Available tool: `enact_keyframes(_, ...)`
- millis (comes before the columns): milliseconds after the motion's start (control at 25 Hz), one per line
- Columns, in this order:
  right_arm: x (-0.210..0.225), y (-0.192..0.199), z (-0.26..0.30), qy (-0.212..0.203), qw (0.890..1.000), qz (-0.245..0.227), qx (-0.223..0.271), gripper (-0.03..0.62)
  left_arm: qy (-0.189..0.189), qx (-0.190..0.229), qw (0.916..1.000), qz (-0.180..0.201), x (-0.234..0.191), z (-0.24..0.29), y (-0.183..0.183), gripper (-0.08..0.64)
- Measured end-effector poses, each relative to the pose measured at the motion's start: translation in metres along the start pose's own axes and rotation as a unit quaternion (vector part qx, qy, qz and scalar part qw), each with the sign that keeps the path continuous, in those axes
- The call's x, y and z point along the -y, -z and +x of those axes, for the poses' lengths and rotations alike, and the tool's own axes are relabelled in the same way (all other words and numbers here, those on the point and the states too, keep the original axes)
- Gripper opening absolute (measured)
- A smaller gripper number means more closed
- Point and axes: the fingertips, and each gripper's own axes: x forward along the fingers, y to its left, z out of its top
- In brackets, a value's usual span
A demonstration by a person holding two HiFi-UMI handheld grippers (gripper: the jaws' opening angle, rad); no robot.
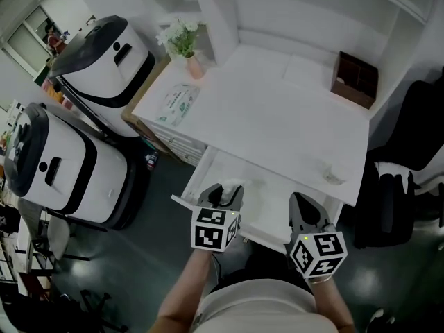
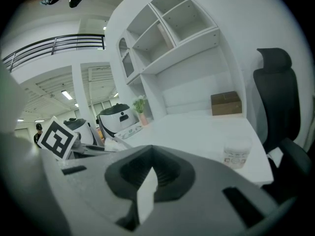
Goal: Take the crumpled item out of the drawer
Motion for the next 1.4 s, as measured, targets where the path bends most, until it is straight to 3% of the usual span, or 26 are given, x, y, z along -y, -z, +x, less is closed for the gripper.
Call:
enact_keyframes(600, -0.019, -0.004, -0.017, -0.012, 1.0, -0.021, 0.018, 0.002, -0.025, 0.091, 0.9948, -0.04, -0.013, -0.065, -0.015, 0.135)
enact_keyframes(1400, -0.037, -0.01, -0.038, -0.026, 0.998, -0.036, 0.042, 0.002, -0.047, 0.136, 0.9879, -0.058, -0.02, -0.113, -0.013, 0.135)
